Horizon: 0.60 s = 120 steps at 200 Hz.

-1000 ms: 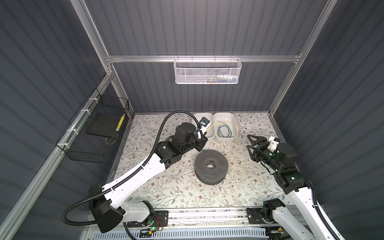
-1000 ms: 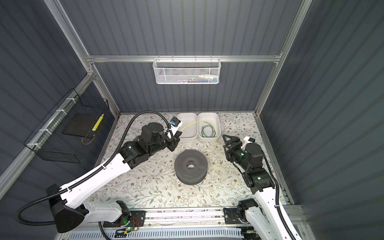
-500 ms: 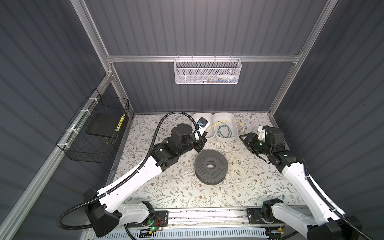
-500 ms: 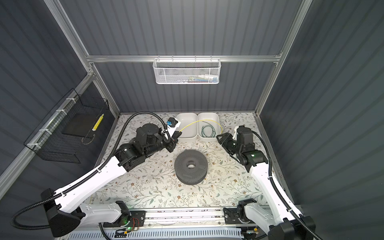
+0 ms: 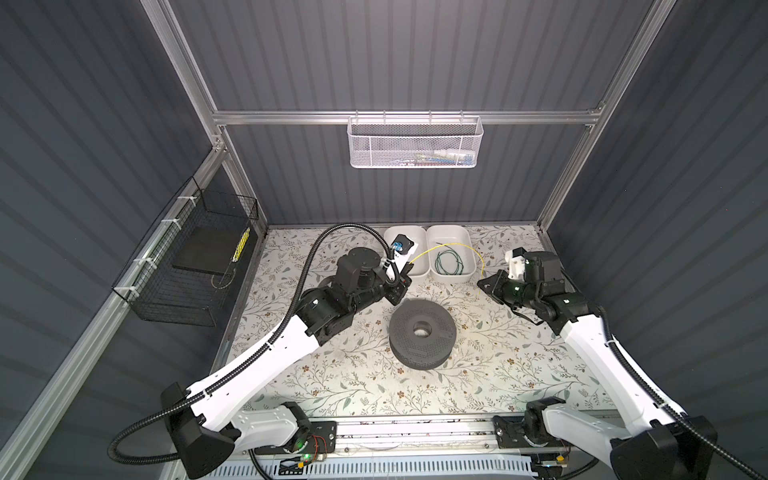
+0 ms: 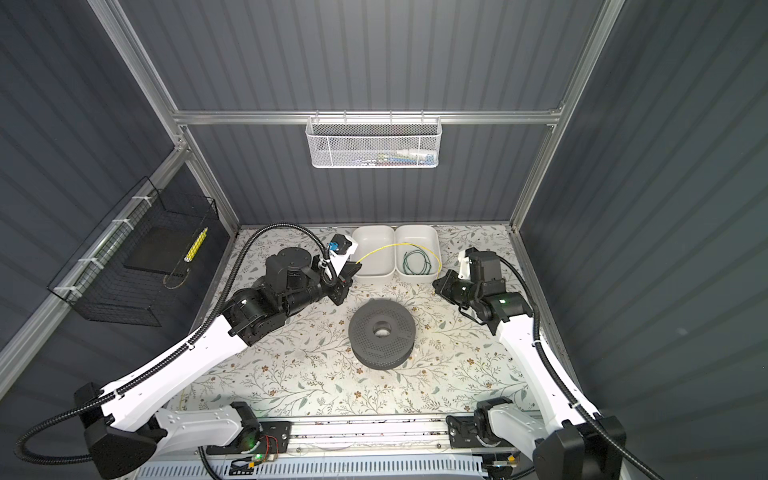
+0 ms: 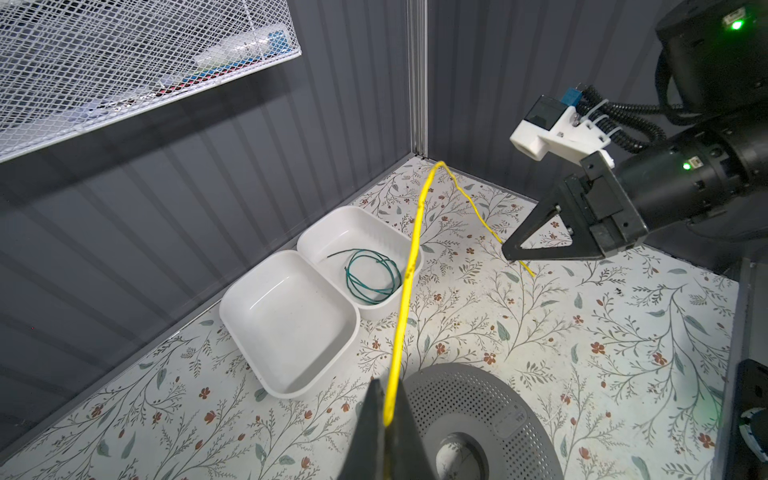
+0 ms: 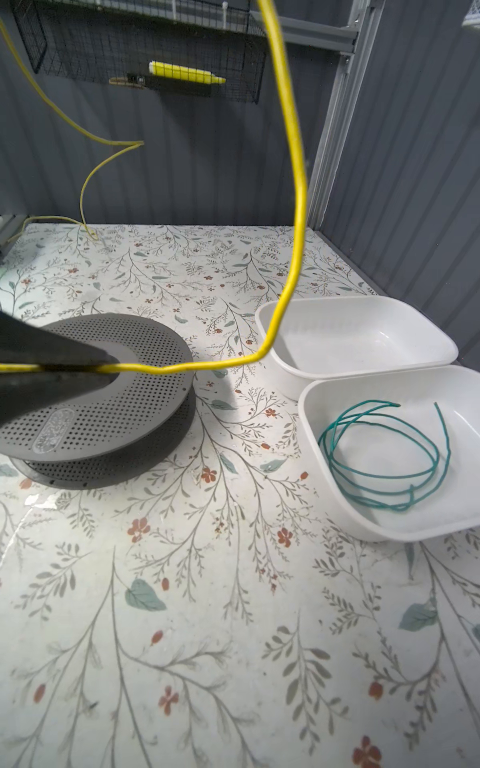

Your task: Wrap the cables

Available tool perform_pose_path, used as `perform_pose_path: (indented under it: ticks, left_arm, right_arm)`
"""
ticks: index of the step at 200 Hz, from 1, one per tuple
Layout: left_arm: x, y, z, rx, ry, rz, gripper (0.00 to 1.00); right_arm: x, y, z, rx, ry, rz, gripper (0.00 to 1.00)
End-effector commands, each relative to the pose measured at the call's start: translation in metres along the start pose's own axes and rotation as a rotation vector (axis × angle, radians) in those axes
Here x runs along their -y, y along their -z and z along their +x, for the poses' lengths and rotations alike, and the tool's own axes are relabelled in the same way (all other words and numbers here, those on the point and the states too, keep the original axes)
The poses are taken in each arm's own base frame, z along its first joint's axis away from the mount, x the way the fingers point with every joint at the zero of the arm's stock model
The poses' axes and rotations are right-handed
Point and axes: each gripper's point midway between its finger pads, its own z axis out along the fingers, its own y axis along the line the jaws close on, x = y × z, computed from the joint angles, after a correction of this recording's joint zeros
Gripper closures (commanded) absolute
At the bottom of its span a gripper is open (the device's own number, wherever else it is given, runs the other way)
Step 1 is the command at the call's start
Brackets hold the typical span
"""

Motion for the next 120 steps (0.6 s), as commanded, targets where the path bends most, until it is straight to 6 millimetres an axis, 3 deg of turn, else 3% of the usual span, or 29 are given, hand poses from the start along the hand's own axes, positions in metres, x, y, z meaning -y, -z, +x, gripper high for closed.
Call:
perform_pose_path:
  ticks: [1, 41, 84, 88, 120]
  left_arm:
    - [-0.003, 0.014, -0.017, 0.040, 0.014, -0.003, 1.00]
    - [-0.009, 0.018, -0.017, 0.038, 0.007, -0.032, 1.00]
    - [-0.038, 0.040, -0.019, -0.058, -0.126, -0.182, 1.00]
    - [-0.043, 0.047, -0.031, -0.043, -0.137, -0.207, 1.00]
    - [-0.065, 0.060, -0.041, -0.104, -0.182, -0.274, 1.00]
  right_arm:
    - [0.003, 0.002, 0.007, -0.015, 0.034, 0.002, 0.96]
    - [0.013, 0.004, 0.011, -0.027, 0.066, 0.045, 1.00]
    - [0.066, 0.013, 0.019, -0.018, 0.176, 0.296, 1.00]
    - [0.072, 0.015, 0.019, -0.014, 0.184, 0.320, 1.00]
    - [0.101, 0.027, 0.016, 0.048, 0.264, 0.463, 1.00]
